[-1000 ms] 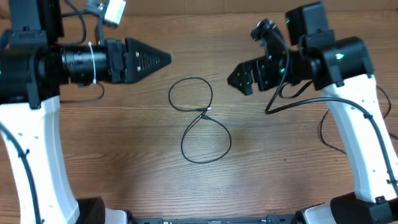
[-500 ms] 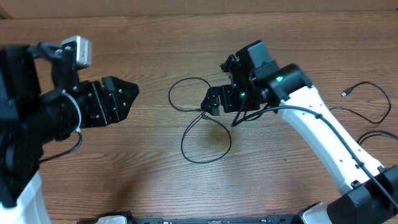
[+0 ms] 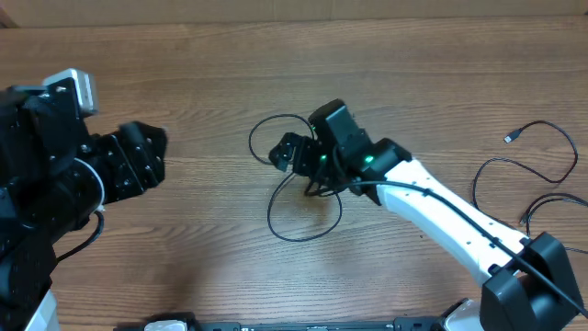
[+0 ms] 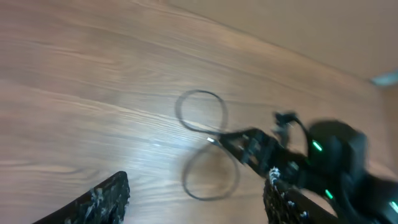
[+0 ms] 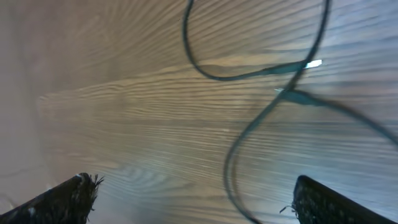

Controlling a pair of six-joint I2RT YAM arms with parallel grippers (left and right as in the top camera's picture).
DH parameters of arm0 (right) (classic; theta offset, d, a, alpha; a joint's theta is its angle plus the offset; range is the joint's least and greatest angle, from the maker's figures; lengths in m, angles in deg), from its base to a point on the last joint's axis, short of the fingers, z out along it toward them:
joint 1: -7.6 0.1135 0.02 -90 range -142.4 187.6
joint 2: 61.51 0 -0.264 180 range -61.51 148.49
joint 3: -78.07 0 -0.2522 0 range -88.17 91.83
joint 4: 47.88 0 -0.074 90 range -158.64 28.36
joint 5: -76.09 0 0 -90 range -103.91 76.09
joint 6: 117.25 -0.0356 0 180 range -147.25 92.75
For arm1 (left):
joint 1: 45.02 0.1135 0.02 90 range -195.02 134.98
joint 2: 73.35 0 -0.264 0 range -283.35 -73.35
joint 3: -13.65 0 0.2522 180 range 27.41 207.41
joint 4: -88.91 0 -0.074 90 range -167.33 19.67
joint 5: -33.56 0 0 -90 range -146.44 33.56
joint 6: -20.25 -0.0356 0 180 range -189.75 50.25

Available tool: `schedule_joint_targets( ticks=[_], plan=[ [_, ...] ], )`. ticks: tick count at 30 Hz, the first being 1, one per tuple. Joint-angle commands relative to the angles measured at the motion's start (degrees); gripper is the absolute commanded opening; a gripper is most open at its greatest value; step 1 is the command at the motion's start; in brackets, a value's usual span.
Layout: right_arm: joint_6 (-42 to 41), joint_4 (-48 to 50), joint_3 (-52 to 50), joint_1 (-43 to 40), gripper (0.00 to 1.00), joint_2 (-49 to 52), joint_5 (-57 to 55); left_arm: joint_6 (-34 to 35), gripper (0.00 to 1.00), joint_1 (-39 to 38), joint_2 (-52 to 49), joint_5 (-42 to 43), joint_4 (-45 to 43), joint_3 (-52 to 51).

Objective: Untangle cables
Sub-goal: 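Bring the right gripper back to the figure-eight cable and grasp it, then carry the figure-eight cable to the right edge with the right gripper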

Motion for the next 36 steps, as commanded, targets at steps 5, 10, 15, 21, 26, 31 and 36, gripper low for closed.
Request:
schedule_joint_targets(
  ticks=[5,10,15,21,26,31,36],
  plan=[
    [-4.6,0.3,-0.5,3.2,0.91,0.3,-9.5,1.9,0.7,0.2,0.1,-11.3,0.1,-2.4],
    [-4.9,0.1,-0.5,3.5,0.88,2.8,-9.5,4.6,0.68,0.2,0.0,-18.2,0.1,-4.4],
    [-5.2,0.8,-0.5,3.5,0.89,7.4,-7.9,5.1,0.69,0.2,-0.1,-19.5,0.1,-5.6],
    [-5.2,4.1,-0.5,3.5,0.59,11.7,-5.8,5.1,0.71,0.2,-0.4,-16.2,0.1,-5.7],
    [-5.2,5.3,-0.5,3.5,0.65,13.8,-7.0,5.1,0.71,0.2,-0.4,-14.5,0.1,-5.7],
    [-5.2,5.8,-0.5,3.5,0.66,15.5,-7.5,5.1,0.71,0.2,-0.4,-12.2,0.1,-5.7],
    [-5.2,8.1,-0.5,3.5,0.56,17.6,-7.6,5.1,0.7,0.2,-0.4,-10.8,0.1,-5.7]
  ],
)
